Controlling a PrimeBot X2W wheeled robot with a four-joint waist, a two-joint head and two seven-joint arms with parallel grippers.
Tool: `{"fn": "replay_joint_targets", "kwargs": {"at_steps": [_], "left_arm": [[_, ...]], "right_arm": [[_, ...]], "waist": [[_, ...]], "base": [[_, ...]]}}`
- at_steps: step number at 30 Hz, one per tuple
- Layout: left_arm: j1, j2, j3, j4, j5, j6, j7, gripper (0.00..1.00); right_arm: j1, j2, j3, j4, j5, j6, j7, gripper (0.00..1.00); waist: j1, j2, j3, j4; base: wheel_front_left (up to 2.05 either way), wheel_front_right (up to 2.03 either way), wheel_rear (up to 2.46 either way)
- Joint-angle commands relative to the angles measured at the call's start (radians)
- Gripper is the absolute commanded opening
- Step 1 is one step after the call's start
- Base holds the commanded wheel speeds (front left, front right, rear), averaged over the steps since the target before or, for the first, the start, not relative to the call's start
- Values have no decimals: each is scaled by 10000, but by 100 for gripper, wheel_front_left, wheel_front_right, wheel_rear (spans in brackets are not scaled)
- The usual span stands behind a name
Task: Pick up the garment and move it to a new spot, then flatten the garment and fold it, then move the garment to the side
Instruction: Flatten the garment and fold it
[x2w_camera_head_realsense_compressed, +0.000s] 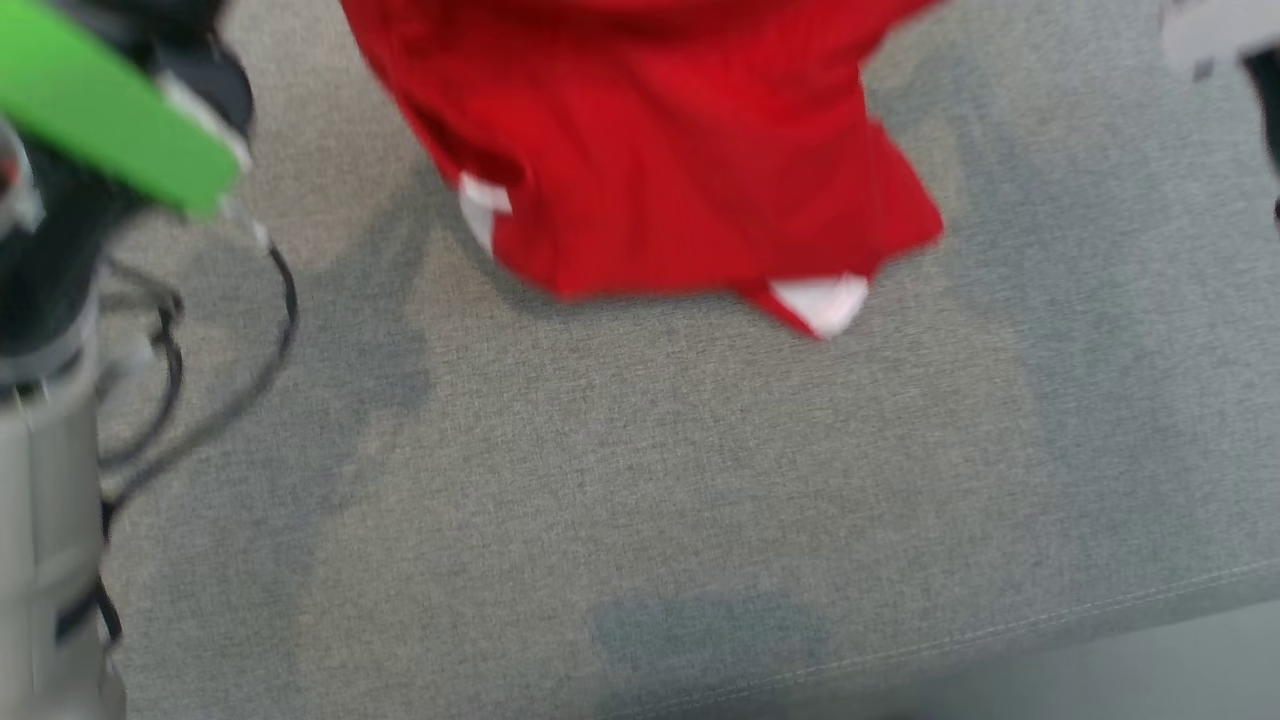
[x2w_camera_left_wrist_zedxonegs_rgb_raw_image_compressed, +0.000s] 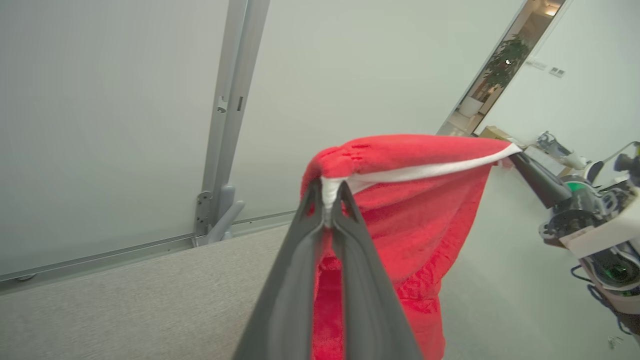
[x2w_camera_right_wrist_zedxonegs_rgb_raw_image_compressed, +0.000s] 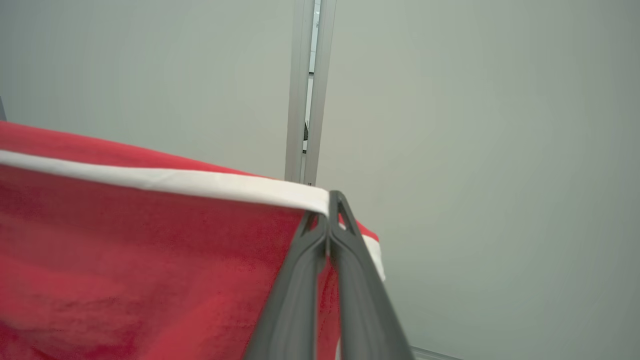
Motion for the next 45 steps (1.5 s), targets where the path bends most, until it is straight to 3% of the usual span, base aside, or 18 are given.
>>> {"fn": "replay_joint_targets", "kwargs": {"at_steps": [1, 5, 7, 13, 16, 20, 26, 32, 34, 37, 45], "left_arm": [[-1110, -88, 50, 1013, 467, -82, -382, 0], [-3456, -373, 105, 3544, 1448, -362, -1833, 0], [-4454, -666, 259, 4620, 1843, -460, -3055, 0], [-5993, -479, -694, 7210, 3583, -1173, -6092, 0], [-5406, -330, -1000, 8529, 3983, -1289, -7606, 0], [-3912, -81, -1725, 9435, 3656, -1381, -8546, 0], [-556, 697, -3176, 8214, 2196, -1366, -8822, 0], [2028, 1490, -4011, 6887, 1892, -1343, -8875, 0], [3074, 1662, -4227, 6327, 1835, -1173, -8698, 0], [4673, 1819, -4327, 5300, 1529, -525, -8468, 0], [9043, 1760, -4134, 1958, 795, 2143, -8552, 0]], "right_arm": [[-1030, 141, 74, 742, -573, -21, -279, 0], [-3382, 1111, -213, 2640, -1687, -29, -1315, 0], [-4337, 1618, -579, 3549, -2318, -32, -1984, 0], [-5601, 2644, -766, 5346, -3708, -27, -2986, 0], [-4792, 2939, -475, 5669, -3714, -27, -3073, 0], [-2603, 2857, 567, 4650, -3561, -23, -3067, 0], [1113, 1789, 1403, 3297, -3149, -23, -3065, 0], [3389, 776, 1867, 2560, -3153, -24, -3065, 0], [4191, 496, 1901, 2311, -3191, -24, -3065, 0], [5284, 203, 1972, 1933, -3374, -28, -3066, 0], [8381, -306, 1471, 755, -3559, -32, -3065, 0]], "waist": [[-1, 51, 711, 236], [-1, 51, 1019, 243], [-1, 51, 1216, 261], [-1, 51, 1711, 122], [-1, 51, 1738, 50], [-1, 51, 1531, -172], [-1, 51, 881, -116], [-1, 51, -168, -68], [-1, 51, -585, -50], [-1, 51, -1180, -93], [-1, 51, -1847, -83]], "base": [[0, 0, 0], [0, 0, 0], [0, 0, 0], [0, 0, 0], [0, 0, 0], [0, 0, 0], [0, 0, 0], [0, 0, 0], [0, 0, 0], [0, 0, 0], [0, 0, 0]]}}
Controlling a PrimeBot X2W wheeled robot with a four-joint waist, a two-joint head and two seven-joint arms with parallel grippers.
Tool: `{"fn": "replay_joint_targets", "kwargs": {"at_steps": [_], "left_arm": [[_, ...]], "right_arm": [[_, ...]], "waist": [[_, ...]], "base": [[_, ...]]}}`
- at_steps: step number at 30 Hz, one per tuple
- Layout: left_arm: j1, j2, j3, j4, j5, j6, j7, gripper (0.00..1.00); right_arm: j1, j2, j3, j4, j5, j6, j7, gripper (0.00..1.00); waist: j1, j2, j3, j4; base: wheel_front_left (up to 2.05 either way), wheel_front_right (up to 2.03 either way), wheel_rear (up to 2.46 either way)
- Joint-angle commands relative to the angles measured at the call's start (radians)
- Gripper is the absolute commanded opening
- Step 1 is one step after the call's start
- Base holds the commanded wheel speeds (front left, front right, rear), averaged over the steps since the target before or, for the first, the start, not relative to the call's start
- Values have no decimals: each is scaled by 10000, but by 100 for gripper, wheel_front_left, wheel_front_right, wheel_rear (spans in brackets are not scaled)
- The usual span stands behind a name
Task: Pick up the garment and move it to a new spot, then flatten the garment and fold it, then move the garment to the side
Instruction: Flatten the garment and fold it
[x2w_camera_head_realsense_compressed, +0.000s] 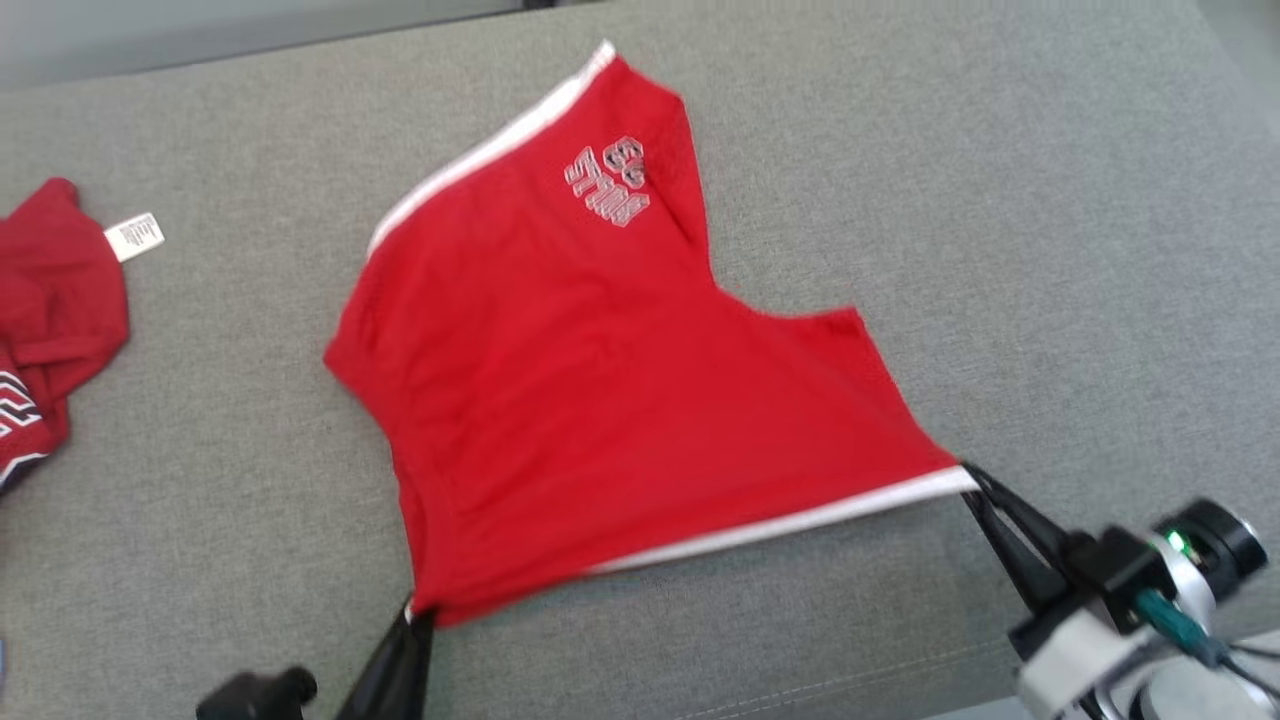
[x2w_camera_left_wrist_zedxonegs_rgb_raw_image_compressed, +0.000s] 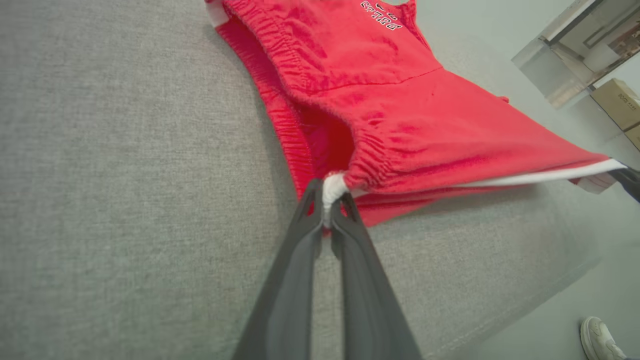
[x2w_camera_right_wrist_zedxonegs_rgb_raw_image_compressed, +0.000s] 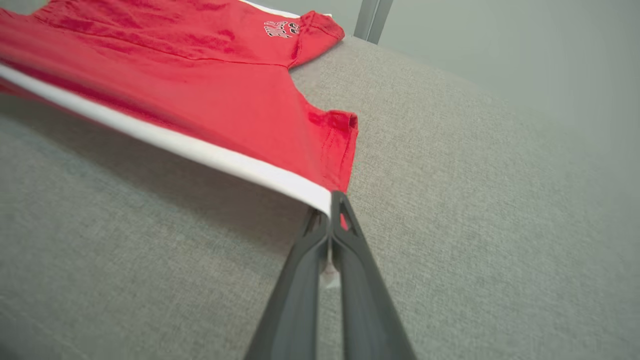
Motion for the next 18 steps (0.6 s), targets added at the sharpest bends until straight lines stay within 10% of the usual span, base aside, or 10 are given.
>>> {"fn": "replay_joint_targets", "kwargs": {"at_steps": [1, 9, 18], "left_arm": [[485, 14, 133, -302, -120, 398, -100, 0], [1418, -224, 166, -1807, -512, 1039, 26, 0], [-119, -557, 532, -2948, -1026, 1088, 862, 0]], "right_arm": [[541, -127, -383, -190, 7, -47, -26, 0], [2148, -168, -1978, -1792, -274, -70, 89, 0], [-1501, -495, -295, -2172, -41, -35, 885, 0]], "waist": [[1, 51, -309, 106], [1, 51, 236, 470], [1, 51, 969, 808]], "base": [[0, 0, 0], [0, 0, 0], [0, 0, 0]]}}
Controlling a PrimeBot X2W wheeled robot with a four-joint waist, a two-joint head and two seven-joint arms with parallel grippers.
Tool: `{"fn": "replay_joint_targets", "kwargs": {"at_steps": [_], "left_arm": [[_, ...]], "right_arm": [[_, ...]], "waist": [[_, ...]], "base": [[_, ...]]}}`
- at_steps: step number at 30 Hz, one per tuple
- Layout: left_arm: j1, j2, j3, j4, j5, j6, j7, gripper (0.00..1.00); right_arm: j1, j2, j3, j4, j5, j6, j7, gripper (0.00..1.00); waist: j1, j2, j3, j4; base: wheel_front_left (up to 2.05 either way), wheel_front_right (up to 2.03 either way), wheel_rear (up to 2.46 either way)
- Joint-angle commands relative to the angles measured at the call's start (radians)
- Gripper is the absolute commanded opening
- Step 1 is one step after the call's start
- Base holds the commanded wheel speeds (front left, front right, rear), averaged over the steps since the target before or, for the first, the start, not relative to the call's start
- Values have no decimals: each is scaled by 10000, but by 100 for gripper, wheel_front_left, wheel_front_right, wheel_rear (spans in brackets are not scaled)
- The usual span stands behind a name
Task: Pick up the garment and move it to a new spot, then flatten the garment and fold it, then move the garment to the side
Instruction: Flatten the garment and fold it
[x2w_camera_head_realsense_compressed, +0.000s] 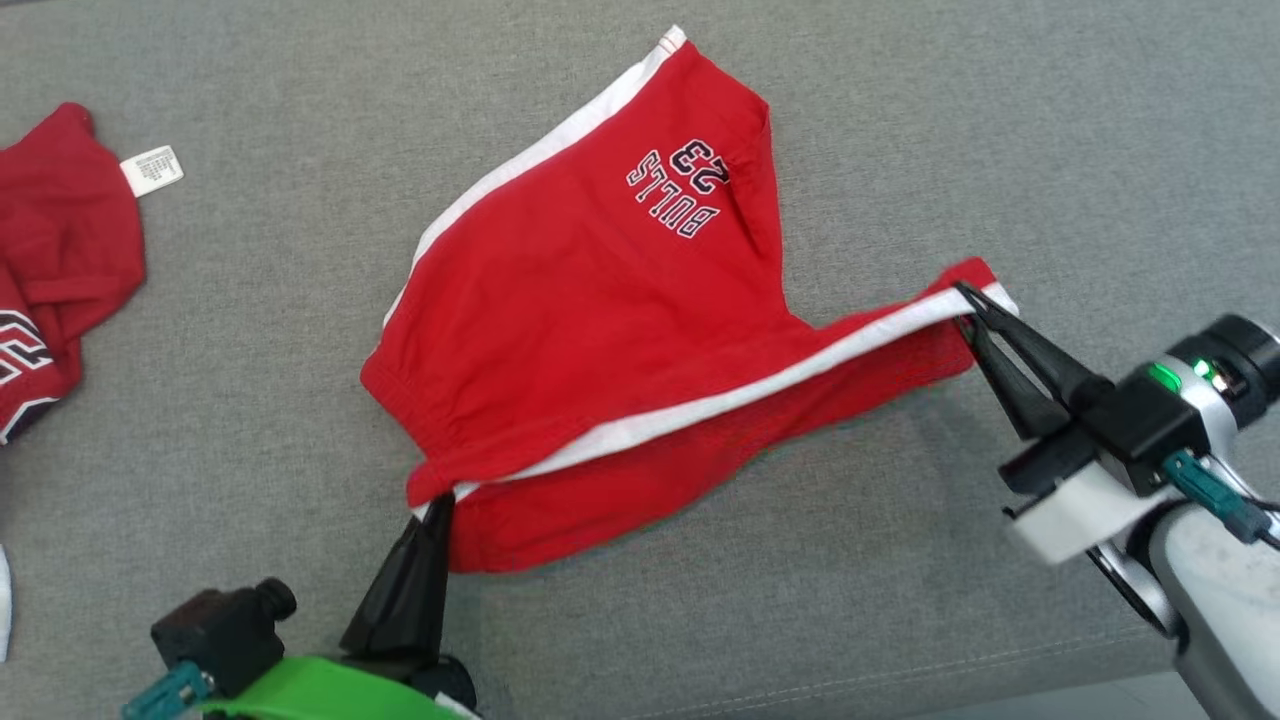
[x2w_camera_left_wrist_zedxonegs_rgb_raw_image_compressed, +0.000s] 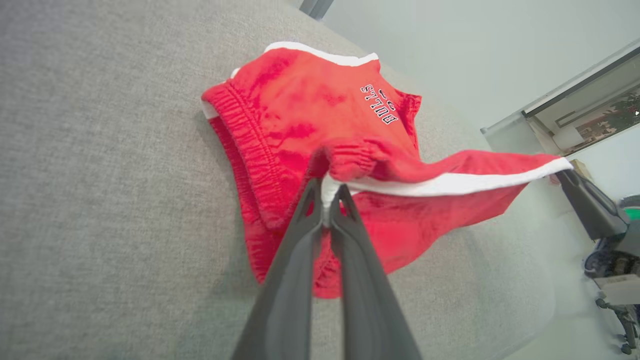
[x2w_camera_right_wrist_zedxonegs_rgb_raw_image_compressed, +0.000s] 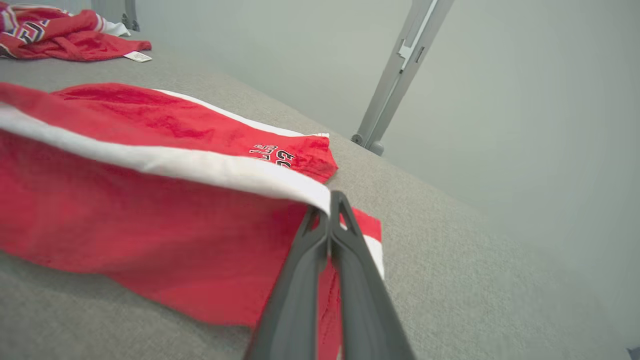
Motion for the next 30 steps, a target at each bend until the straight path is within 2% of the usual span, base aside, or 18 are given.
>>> {"fn": "replay_joint_targets", "kwargs": {"at_steps": [1, 7, 9, 15, 22, 30], "left_arm": [[-458, -36, 102, -133, -80, 34, 197, 0], [-2067, -321, 277, -102, -233, 75, 848, 0], [-2292, -421, 295, -55, -286, 69, 898, 0], [-3274, -730, 601, 330, -552, -6, 1070, 0], [-3832, -987, 1019, 1122, -1004, -182, 986, 0], [-5049, -1466, 892, 2418, -1148, -585, 1180, 0]], "right_arm": [[-671, -89, 372, 78, 199, -22, 169, 0], [-3230, -220, 1806, 1040, 848, -20, 480, 0], [-3599, -248, 2047, 1275, 863, -20, 531, 0], [-5185, 93, 2783, 2388, 1539, -20, 424, 0], [-6147, 332, 3214, 3341, 2023, -20, 451, 0], [-7171, 275, 3635, 4636, 2375, -20, 823, 0]], "waist": [[1, 51, 265, 345], [1, 51, 538, 847], [1, 51, 567, 899], [1, 51, 712, 1139], [1, 51, 778, 1298], [1, 51, 870, 1567]], "base": [[0, 0, 0], [0, 0, 0], [0, 0, 0], [0, 0, 0], [0, 0, 0], [0, 0, 0]]}}
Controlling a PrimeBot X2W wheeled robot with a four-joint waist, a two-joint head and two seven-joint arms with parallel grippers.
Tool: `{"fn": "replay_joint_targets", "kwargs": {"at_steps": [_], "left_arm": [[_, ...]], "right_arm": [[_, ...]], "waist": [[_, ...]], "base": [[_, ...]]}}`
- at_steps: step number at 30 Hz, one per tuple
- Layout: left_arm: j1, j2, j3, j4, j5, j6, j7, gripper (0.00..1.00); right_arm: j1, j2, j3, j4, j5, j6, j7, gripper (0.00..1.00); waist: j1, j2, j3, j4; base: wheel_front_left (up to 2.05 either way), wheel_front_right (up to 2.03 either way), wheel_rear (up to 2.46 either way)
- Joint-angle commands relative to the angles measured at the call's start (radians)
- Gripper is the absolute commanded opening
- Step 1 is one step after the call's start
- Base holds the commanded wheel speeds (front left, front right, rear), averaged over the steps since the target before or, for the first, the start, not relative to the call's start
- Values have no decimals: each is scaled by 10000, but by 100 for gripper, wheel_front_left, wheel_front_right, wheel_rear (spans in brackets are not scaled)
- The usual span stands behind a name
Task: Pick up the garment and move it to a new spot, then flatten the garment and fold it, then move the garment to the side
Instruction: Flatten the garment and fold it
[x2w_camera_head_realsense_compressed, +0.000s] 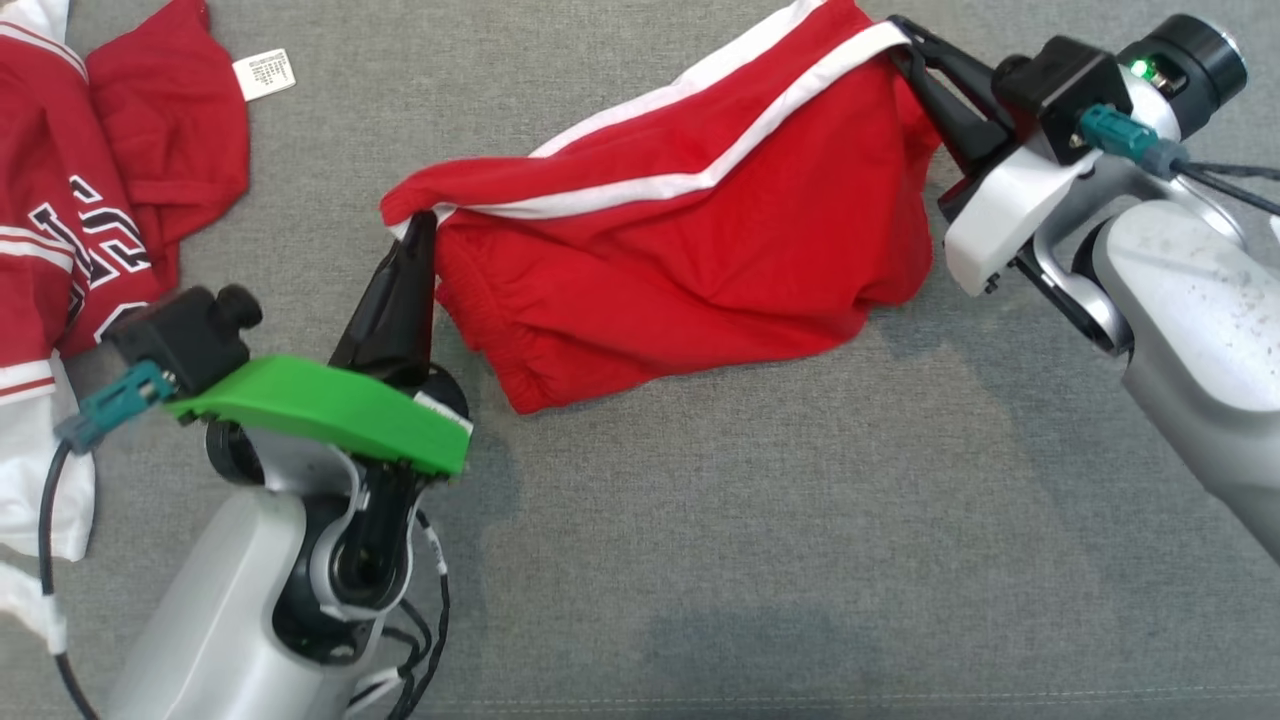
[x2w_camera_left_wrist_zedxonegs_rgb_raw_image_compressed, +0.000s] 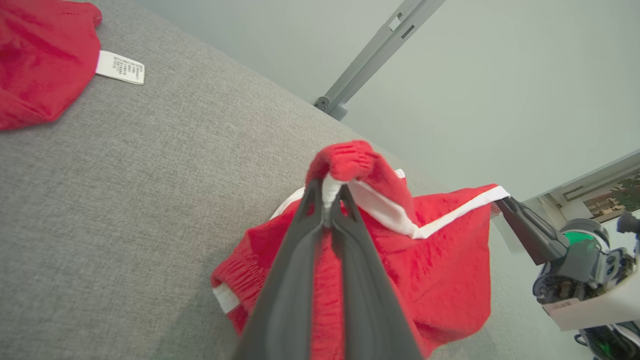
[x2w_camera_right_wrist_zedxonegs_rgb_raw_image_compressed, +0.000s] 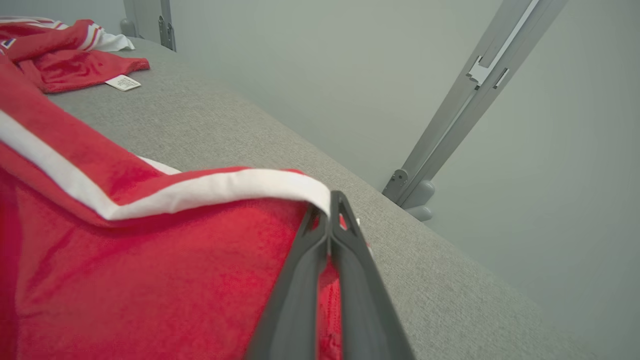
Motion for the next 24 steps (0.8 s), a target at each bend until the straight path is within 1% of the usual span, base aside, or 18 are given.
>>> {"fn": "replay_joint_targets", "kwargs": {"at_steps": [1, 8, 10, 12, 17, 19, 24], "left_arm": [[-418, -90, -15, 340, 23, -97, 50, 0], [-1406, -715, -176, 2038, -25, -272, 44, 0], [-1704, -923, -190, 2588, -23, -314, -49, 0], [-2000, -1104, -176, 3156, 56, -344, -208, 0], [-2699, -1480, -413, 4349, 318, -551, -489, 0], [-2919, -1595, -494, 4783, 424, -627, -588, 0], [-3309, -1778, -561, 5550, 621, -624, -876, 0]], "right_arm": [[-295, 9, 117, 287, 22, -18, 89, 0], [-1251, 350, 649, 1642, -75, -18, 519, 0], [-1587, 462, 786, 2130, -330, -20, 573, 0], [-1829, 715, 866, 2600, -452, -18, 588, 0], [-2487, 1117, 1035, 3806, -1039, -20, 658, 0], [-2658, 1233, 1133, 4290, -1270, -20, 650, 0], [-3061, 1540, 1051, 5120, -1773, -20, 432, 0]], "waist": [[0, 51, 8, 74], [0, 51, 50, 260], [0, 51, 84, 325], [0, 51, 102, 384], [0, 51, 116, 525], [0, 51, 86, 591], [0, 51, 134, 661]], "base": [[0, 0, 0], [0, 0, 0], [0, 0, 0], [0, 0, 0], [0, 0, 0], [0, 0, 0], [0, 0, 0]]}}
